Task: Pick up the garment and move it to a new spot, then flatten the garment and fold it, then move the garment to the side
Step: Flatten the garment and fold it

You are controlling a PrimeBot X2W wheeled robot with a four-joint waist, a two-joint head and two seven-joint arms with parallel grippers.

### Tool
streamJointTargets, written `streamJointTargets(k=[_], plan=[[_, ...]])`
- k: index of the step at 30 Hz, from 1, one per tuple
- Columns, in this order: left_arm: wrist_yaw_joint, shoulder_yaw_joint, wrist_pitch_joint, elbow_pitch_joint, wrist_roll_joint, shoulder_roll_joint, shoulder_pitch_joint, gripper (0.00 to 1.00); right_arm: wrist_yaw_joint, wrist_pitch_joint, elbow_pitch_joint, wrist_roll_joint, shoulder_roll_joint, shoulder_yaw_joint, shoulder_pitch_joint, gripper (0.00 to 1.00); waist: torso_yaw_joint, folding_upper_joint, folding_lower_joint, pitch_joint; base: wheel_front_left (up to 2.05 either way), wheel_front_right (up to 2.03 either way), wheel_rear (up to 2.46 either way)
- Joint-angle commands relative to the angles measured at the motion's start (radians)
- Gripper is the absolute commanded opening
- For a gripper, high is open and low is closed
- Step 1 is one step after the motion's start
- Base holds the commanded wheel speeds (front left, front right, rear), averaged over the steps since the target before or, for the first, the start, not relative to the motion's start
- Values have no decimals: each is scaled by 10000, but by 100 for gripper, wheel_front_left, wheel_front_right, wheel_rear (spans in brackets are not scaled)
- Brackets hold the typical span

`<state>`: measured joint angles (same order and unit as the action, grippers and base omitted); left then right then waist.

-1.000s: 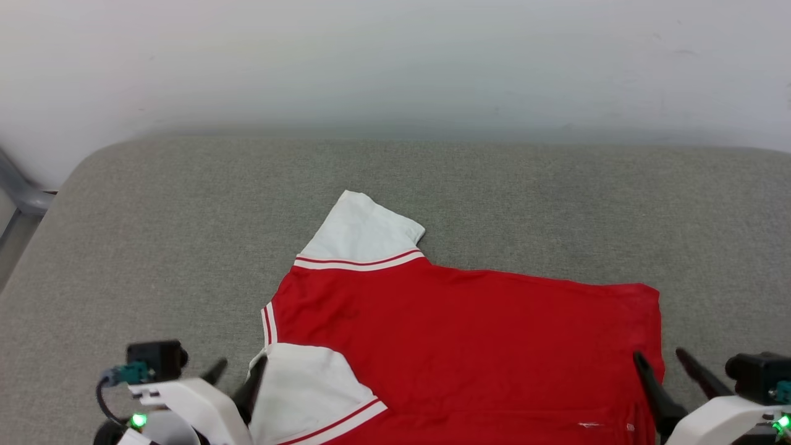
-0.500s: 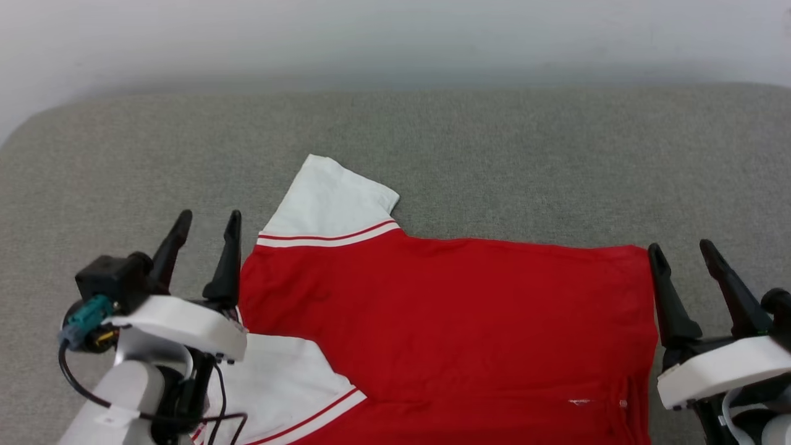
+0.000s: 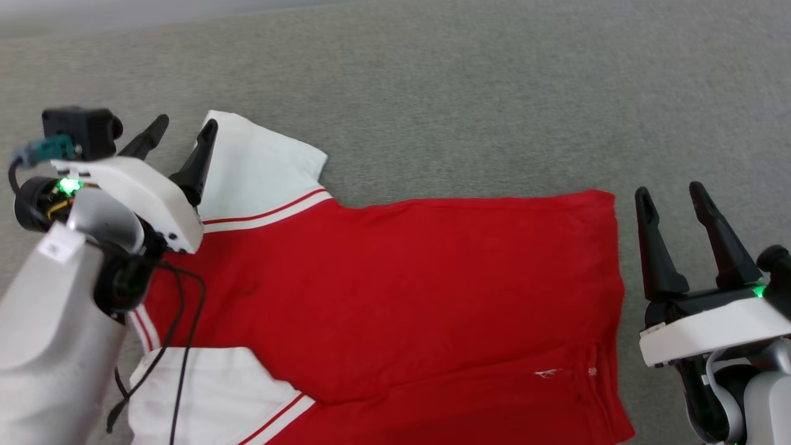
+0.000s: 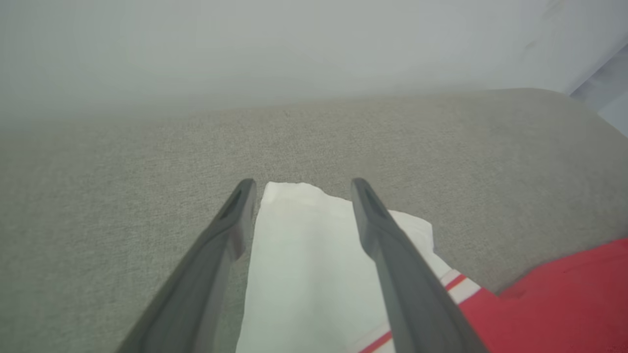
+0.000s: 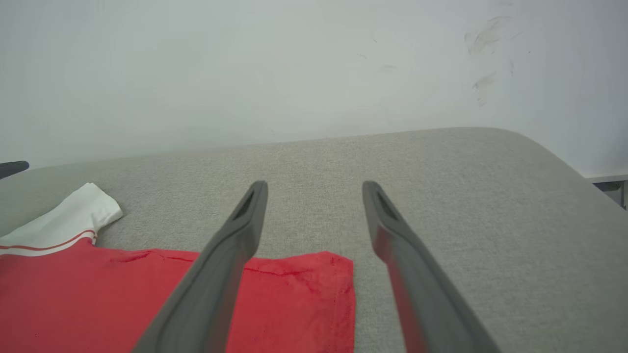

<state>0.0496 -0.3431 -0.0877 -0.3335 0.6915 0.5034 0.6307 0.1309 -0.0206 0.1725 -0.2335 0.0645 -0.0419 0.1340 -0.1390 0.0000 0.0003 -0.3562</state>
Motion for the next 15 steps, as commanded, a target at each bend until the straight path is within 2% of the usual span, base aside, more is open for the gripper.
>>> streamJointTargets(k=[1, 5, 10, 15], plan=[[139, -57, -296, -180, 126, 87, 269, 100, -5, 19, -61, 9, -49, 20, 184, 100, -248, 0, -3, -175, 0, 0, 0], [559, -370, -2313, -1087, 784, 466, 1284, 100, -5, 92, -250, -71, -90, 90, 339, 100, -494, 0, -3, -364, 0, 0, 0], [729, -618, -4708, -1796, 1742, 823, 2233, 100, -5, 128, -434, -186, -118, 137, 409, 100, -772, 0, -3, -735, 0, 0, 0], [758, -944, -5933, -2237, 1782, 1240, 2787, 100, -5, 243, -637, -298, -142, 230, 532, 100, -1052, 0, -3, -1136, 0, 0, 0]])
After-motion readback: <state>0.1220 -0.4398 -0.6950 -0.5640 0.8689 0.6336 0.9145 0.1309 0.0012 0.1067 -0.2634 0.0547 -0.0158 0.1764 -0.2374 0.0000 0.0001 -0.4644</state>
